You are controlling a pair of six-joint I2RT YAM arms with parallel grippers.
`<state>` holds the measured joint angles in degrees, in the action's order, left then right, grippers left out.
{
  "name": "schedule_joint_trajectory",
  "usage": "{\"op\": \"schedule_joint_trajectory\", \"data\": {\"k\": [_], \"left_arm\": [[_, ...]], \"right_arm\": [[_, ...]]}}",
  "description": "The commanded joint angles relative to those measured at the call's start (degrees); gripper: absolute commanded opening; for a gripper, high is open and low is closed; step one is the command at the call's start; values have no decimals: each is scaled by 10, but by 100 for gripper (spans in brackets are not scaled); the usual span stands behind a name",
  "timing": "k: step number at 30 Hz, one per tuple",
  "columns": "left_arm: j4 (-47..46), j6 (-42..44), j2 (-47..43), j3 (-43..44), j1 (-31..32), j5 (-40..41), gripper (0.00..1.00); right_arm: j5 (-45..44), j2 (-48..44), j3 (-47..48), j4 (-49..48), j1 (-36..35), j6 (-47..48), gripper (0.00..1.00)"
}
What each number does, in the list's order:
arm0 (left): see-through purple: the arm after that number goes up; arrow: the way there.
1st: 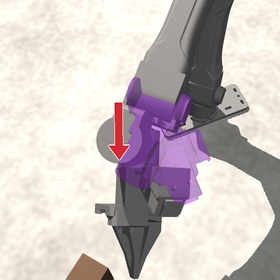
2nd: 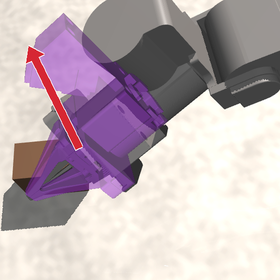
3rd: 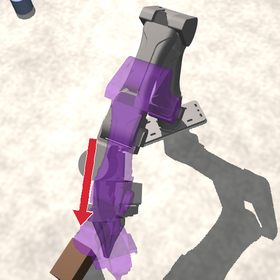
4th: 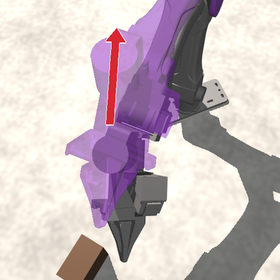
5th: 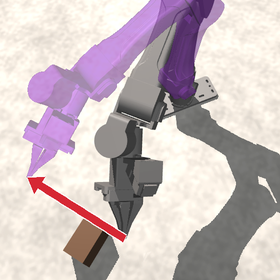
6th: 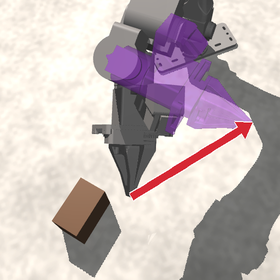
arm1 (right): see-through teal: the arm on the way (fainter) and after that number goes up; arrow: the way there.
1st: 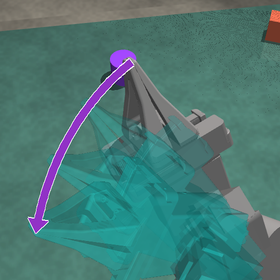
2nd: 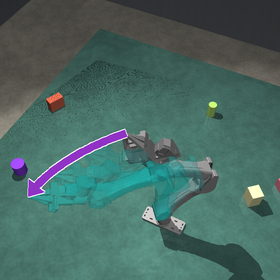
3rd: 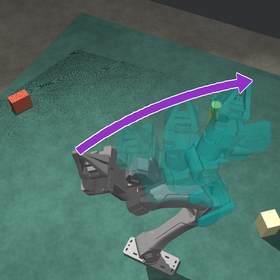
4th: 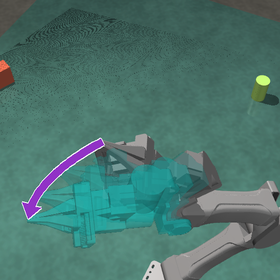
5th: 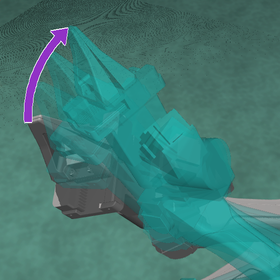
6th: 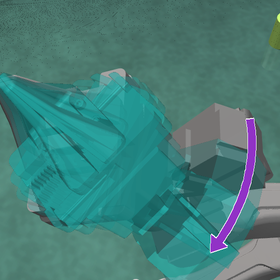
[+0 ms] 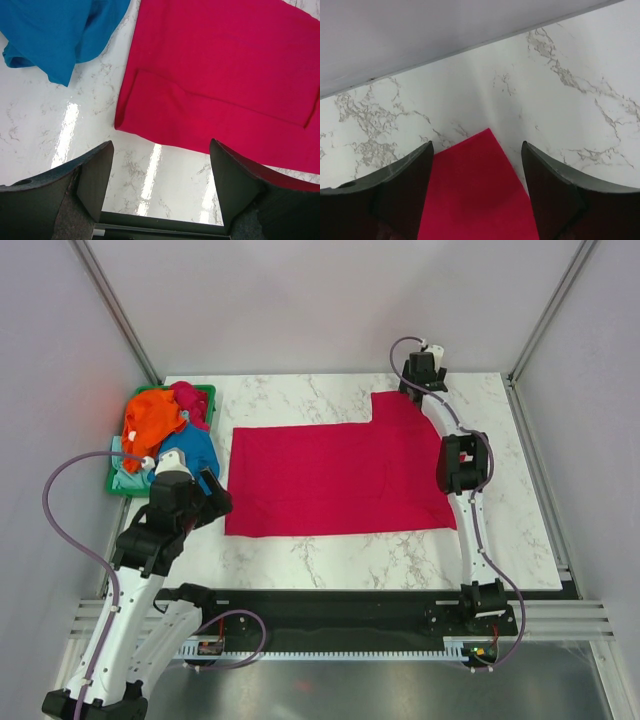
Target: Fold and stack the t-shirts
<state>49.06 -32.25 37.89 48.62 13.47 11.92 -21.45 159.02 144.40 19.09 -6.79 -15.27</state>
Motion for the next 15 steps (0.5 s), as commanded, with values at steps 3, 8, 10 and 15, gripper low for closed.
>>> {"op": "schedule_joint_trajectory", "data": {"k": [3,8,10,15], "left_arm": [[-24,22,2,1,-5,-1,84],[-26,22,-5,0,-5,-1,84],[-27,22,-7,-1,-5,-1,84],[-26,23,-11,-2,-5,3,84]], "right_arm": [[18,26,45,61,10,-14,75],[40,23,31,96,13,-20,48],[52,21,24,103,13,-26,33],[59,16,19,96,12,-29,6]]}}
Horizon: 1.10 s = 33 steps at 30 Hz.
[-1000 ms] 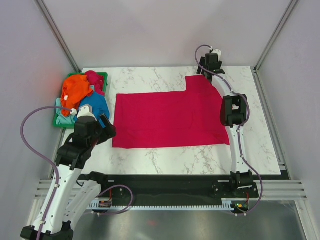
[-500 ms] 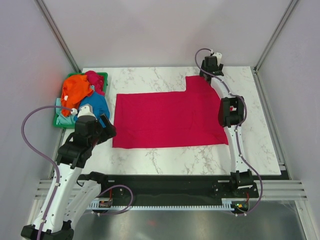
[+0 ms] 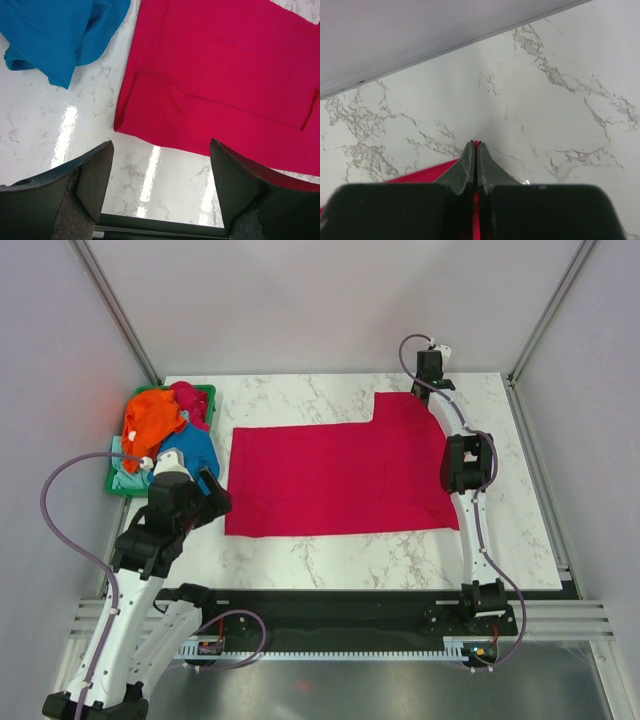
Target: Fold and stack the t-shirts
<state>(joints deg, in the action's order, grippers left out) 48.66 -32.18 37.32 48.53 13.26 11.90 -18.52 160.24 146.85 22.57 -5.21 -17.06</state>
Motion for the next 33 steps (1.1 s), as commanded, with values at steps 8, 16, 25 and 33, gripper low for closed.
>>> {"op": "schedule_joint_trajectory", "data": {"k": [8,16,25,33], "left_arm": [[-46,53,39,11,-7,-21,84],[-106,44,323,208,-5,-8,82],[-123,90,723,510,-24,75,81],[-110,137,913,671,-104,-48,77]], "right_arm": [[121,-100,-114,-36,-5,2,0],[256,-258,-242,-90,-15,16,0],[320,-445,-511,-197,-60,-55,0],[348,-548,-633,-221,-95,-75,0]]}}
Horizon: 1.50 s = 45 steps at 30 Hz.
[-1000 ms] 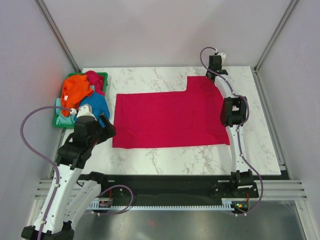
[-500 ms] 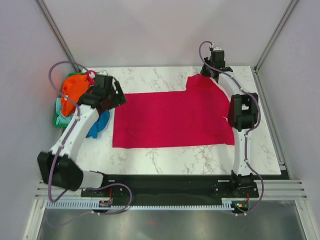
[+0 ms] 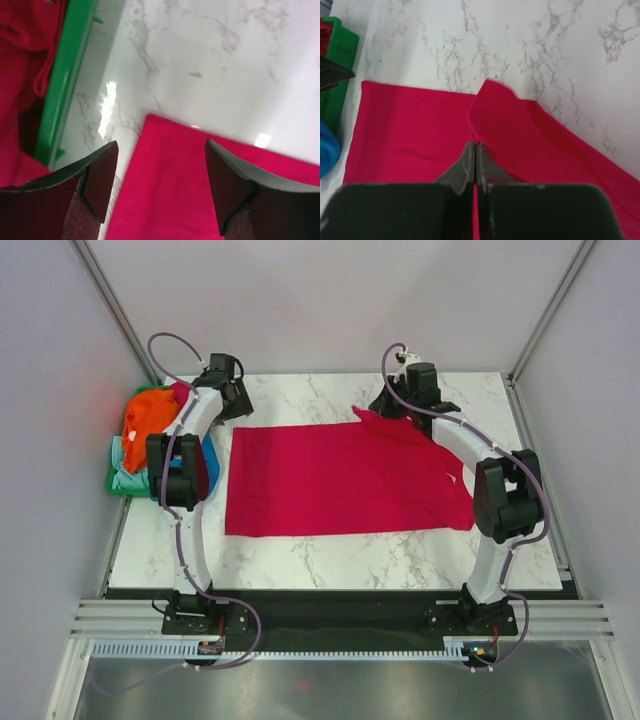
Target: Fold and stack the t-shirts
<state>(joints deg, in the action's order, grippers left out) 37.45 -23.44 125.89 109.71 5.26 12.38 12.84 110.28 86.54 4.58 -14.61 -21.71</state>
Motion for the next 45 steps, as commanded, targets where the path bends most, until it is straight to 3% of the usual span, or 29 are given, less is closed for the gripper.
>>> {"op": "schedule_joint_trajectory", "data": {"k": [1,13,19,24,25,28,40,45], "left_arm": [[3,51,48,66,-28,-63,77],[4,25,116,89,-31,-75,75],[3,17,117,80,-31,-67,57],[6,6,115,60,-31,-53,50],[7,5,114,60,-31,-53,43],[8,1,110,53,-31,-57,36],[10,-44,64,-9,-30,-65,39],[11,-43,67,-3,-30,-61,21]], "right_arm": [[39,-53,-47,-60,-2,-33,0],[51,-67,-101,-73,-5,-24,0],[47,-57,-121,-74,-5,-20,0],[46,-57,-131,-76,-5,-21,0],[46,-56,-131,-76,-5,-21,0],[44,-58,-135,-75,-5,-19,0],[35,-62,-141,-72,-4,-15,0],[32,-65,-146,-72,-4,-13,0]]}}
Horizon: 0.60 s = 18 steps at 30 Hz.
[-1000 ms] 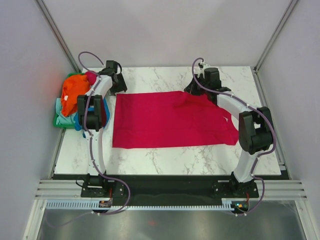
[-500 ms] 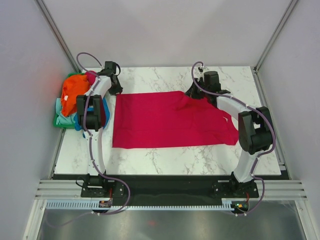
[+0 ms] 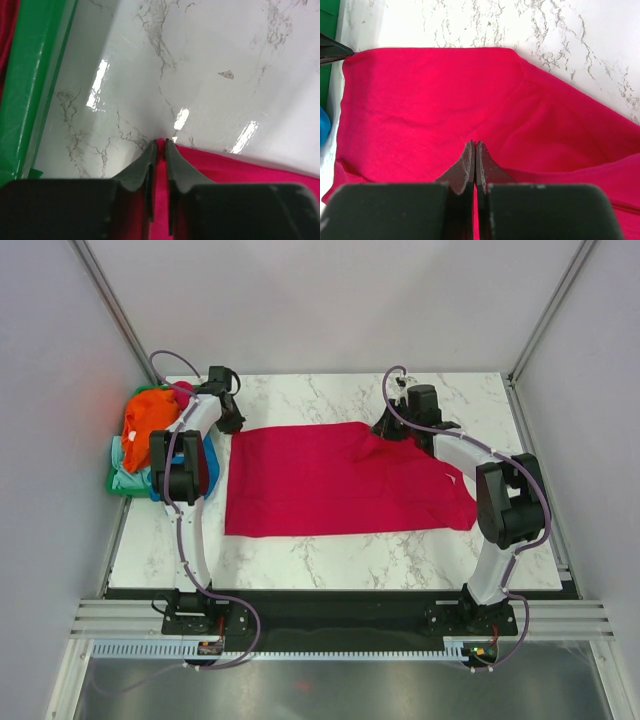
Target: Fold and stack the t-shirts
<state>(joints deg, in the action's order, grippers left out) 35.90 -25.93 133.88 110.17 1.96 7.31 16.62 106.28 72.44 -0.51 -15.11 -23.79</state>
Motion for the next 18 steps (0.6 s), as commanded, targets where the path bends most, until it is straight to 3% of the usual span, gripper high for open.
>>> {"op": "schedule_joint_trajectory", "data": {"k": [1,3,10,18], "left_arm": [[26,-18,-9,-2,3,-12,13],[27,-17,-7,4,3,-16,2],[47,-3,-38,25,4,-12,2],[48,10,-150,-35,3,-8,2]], "right_arm": [[-5,-25,-6,-21,1,9,0],[-5,-23,-7,-21,1,10,0],[-7,-39,28,4,22,34,0],[-13,-121,16,50,69,59,0]]}}
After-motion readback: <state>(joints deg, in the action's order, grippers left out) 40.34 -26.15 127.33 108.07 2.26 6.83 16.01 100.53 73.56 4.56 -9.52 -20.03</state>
